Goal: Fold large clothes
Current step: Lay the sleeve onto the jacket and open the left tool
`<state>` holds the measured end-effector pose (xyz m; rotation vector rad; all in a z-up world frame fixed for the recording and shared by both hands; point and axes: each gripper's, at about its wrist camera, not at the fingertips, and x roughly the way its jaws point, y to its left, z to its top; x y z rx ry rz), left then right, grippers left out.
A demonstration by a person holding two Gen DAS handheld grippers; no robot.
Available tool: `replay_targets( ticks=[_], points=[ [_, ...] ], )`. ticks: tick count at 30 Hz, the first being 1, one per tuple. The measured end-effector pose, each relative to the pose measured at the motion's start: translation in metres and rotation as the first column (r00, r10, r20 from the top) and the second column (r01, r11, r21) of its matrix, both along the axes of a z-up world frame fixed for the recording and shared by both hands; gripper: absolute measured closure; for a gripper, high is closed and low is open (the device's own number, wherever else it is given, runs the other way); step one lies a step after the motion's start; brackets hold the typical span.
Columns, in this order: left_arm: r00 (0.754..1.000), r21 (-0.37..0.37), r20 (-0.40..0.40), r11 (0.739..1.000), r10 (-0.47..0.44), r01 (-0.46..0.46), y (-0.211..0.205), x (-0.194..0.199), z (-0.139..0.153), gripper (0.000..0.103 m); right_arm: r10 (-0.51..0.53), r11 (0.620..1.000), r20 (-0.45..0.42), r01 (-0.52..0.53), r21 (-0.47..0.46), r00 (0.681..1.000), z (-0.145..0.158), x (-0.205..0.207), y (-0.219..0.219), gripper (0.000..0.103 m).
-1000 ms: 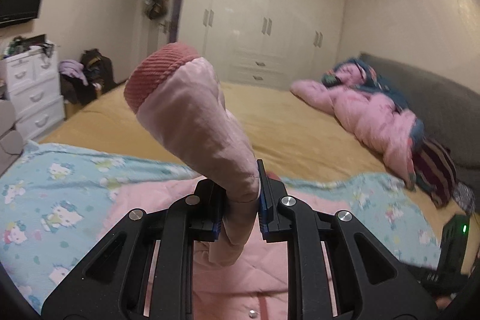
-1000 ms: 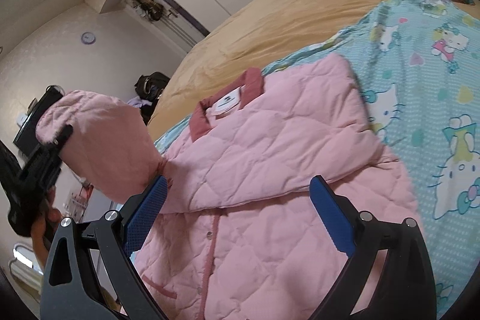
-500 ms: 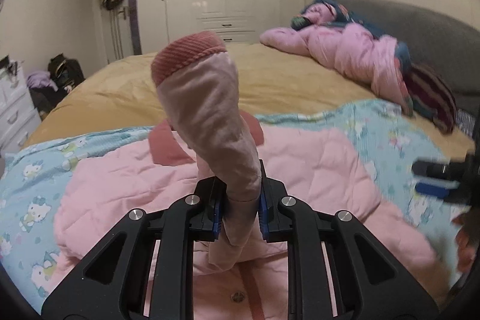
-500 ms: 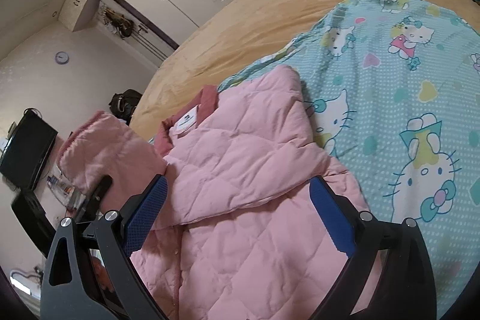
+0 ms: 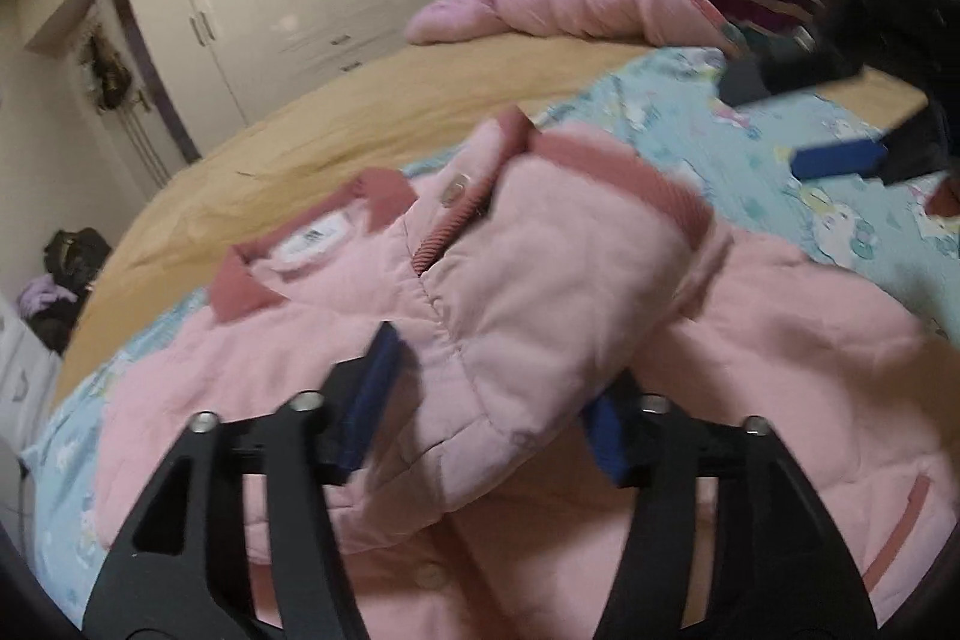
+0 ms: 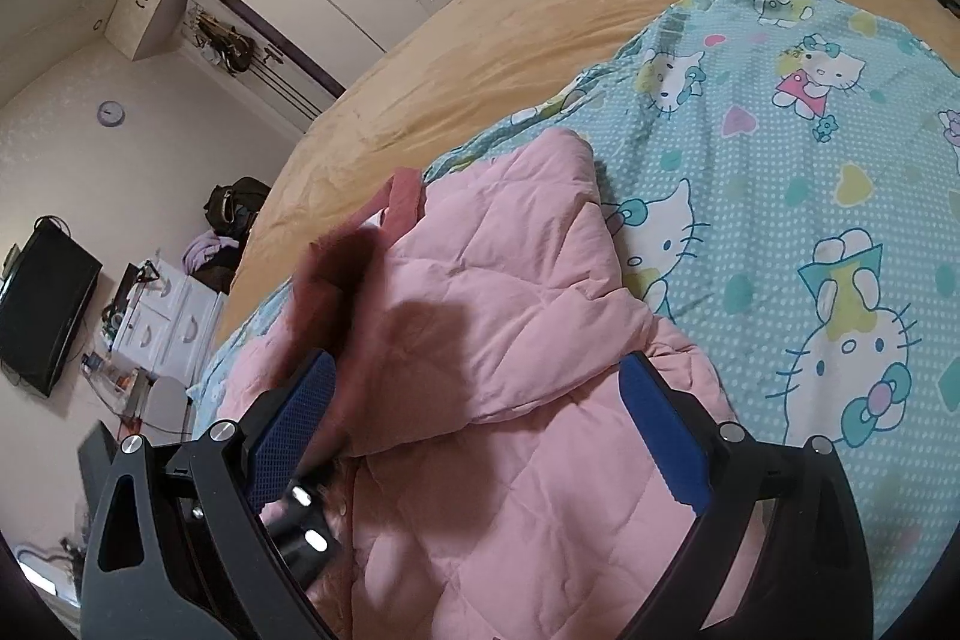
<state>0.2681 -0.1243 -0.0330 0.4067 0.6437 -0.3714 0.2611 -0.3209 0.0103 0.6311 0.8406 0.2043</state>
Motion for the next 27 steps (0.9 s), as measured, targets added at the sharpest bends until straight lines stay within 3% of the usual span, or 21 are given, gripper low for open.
replay_targets(
  ticks=[5, 8, 10, 13, 16, 19, 23, 24, 27],
  points=[
    [0.994, -0.064, -0.042, 0.993, -0.105, 0.103, -0.004, -0.017, 0.004, 0.011, 0.026, 1.000, 0.002, -0.026, 0.016, 1.000, 0.002, 0.006, 0.007, 0.008],
    [0.992, -0.144, -0.063, 0.985, -0.105, 0.095, 0.010, -0.012, 0.025, 0.009, 0.067, 0.997, 0.004, -0.067, 0.029, 0.998, 0.003, 0.012, 0.019, 0.008],
    [0.996, -0.169, -0.077, 0.985, -0.035, 0.022, 0.029, 0.000, 0.037, 0.009, 0.099, 0.992, -0.001, -0.098, 0.082, 0.995, 0.002, 0.020, 0.028, 0.008],
    [0.986, -0.224, -0.125, 0.965, 0.109, -0.135, 0.080, 0.025, 0.051, 0.009, 0.144, 0.979, -0.001, -0.142, 0.143, 0.990, 0.000, 0.031, 0.041, 0.008],
    [0.959, -0.298, -0.155, 0.914, 0.238, -0.275, 0.142, 0.041, 0.058, 0.009, 0.145, 0.982, -0.011, -0.143, 0.122, 0.989, -0.006, 0.048, 0.056, 0.010],
    [0.920, -0.326, -0.147, 0.860, 0.364, -0.393, 0.193, 0.048, 0.064, 0.009, 0.132, 0.985, -0.062, -0.123, 0.123, 0.989, -0.022, 0.068, 0.065, 0.027],
    [0.867, -0.404, -0.178, 0.768, 0.466, -0.496, 0.251, 0.049, 0.069, 0.009, 0.150, 0.982, -0.098, -0.137, 0.126, 0.984, -0.038, 0.082, 0.075, 0.061],
    [0.856, -0.415, -0.184, 0.751, 0.484, -0.514, 0.262, 0.050, 0.071, 0.009, 0.157, 0.983, -0.091, -0.146, 0.113, 0.983, -0.039, 0.083, 0.078, 0.072],
    [0.821, -0.475, -0.228, 0.677, 0.523, -0.563, 0.299, 0.049, 0.070, 0.009, 0.172, 0.984, -0.023, -0.171, 0.052, 0.985, -0.028, 0.083, 0.083, 0.089]
  ],
)
